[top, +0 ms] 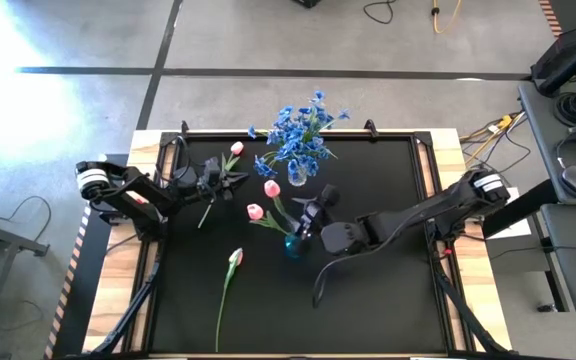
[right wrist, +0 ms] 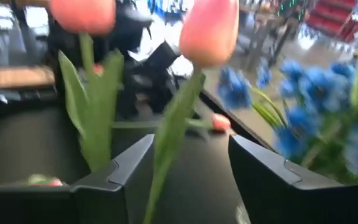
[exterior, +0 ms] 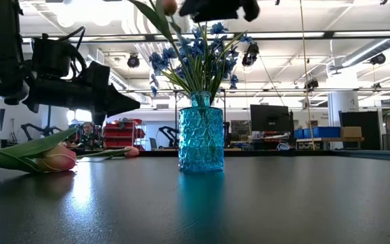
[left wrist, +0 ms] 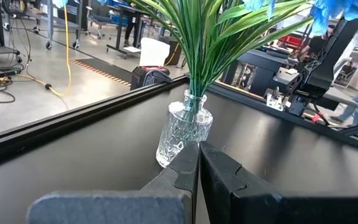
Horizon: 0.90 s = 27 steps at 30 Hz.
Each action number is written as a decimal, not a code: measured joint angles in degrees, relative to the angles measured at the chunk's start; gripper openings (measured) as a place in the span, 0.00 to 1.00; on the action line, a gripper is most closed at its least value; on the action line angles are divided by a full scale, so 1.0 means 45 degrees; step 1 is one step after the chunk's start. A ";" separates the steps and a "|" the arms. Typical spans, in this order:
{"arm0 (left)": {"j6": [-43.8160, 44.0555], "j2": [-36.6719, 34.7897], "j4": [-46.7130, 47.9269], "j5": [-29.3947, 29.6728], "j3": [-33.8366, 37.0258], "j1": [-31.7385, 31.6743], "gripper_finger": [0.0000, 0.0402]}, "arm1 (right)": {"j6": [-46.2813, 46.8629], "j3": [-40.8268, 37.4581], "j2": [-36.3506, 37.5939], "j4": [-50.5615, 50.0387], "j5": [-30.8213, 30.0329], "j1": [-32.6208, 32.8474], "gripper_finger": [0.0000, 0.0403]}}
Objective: Sort flowers into vase by color
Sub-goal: Put the top pink tulip into the blue vase
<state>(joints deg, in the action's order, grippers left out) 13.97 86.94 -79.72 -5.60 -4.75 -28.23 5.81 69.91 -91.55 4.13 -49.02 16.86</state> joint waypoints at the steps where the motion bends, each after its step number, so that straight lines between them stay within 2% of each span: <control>1: -0.0032 -0.0007 0.0005 -0.0105 0.0000 0.0000 0.00 | 0.0285 0.0000 0.0155 -0.0658 -0.0006 0.0023 0.49; 7: -0.0015 -0.0439 0.0184 -0.0971 0.0005 0.0005 0.00 | 0.1772 -0.0030 0.1502 -0.4581 -0.0021 0.0368 0.49; 10: 0.0177 -0.1107 0.1729 -0.0940 -0.0065 -0.0036 0.00 | 0.2671 -0.0334 0.2025 -0.6213 -0.0020 0.0365 0.46; 12: 0.0395 -0.1679 0.3827 -0.0878 -0.0301 -0.0115 0.00 | 0.3133 -0.0724 0.2366 -0.6564 0.0080 0.0351 0.43; 14: 0.0486 -0.2295 0.6621 -0.0285 -0.0761 -0.0121 0.00 | 0.3240 -0.1222 0.2727 -0.6548 0.0309 0.0365 0.41; 20: 0.0258 -0.3678 1.6380 0.3579 -0.3453 -0.0102 0.06 | 0.3795 -0.2767 0.3828 -0.6388 0.0181 0.0351 0.38; 22: 0.0215 -0.3725 1.8927 0.4889 -0.4470 -0.0102 0.10 | 0.3886 -0.3162 0.4157 -0.6371 -0.0112 0.0351 0.38; 24: 0.0213 -0.3615 2.0687 0.5639 -0.5309 -0.0121 0.15 | 0.3918 -0.3533 0.4470 -0.6258 -0.0149 0.0356 0.38; 27: 0.0229 -0.3170 2.1647 0.5713 -0.6033 -0.0317 0.24 | 0.3914 -0.3929 0.4850 -0.6005 -0.0145 0.0339 0.38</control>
<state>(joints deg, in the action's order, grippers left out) 15.00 72.67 17.69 20.11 -31.90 -29.66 23.42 52.23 -69.72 -22.89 -49.68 18.38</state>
